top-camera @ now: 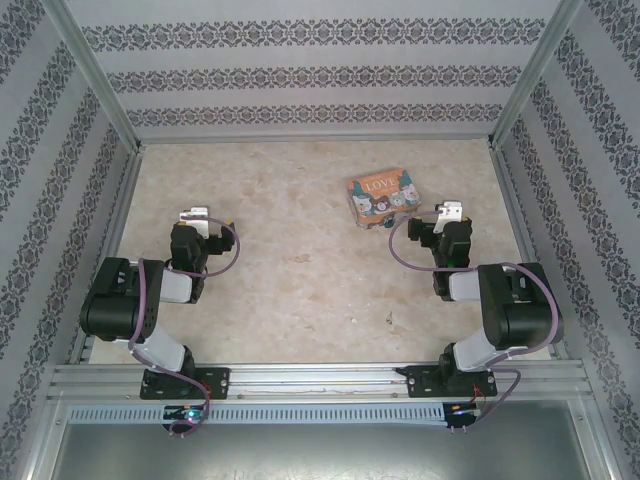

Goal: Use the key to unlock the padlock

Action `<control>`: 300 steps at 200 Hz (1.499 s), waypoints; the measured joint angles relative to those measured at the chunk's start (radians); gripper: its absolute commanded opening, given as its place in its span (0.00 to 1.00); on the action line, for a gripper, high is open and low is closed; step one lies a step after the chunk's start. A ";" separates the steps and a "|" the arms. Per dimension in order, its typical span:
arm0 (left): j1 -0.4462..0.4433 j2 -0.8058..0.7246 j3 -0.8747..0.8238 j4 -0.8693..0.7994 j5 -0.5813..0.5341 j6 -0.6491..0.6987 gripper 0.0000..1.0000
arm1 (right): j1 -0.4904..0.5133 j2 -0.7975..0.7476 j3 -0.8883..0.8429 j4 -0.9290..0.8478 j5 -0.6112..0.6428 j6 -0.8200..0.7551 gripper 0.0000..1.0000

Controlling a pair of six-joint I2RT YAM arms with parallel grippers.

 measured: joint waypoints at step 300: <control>0.000 -0.296 -0.004 -0.172 -0.061 -0.025 0.99 | 0.000 -0.214 0.005 -0.172 0.034 0.033 0.98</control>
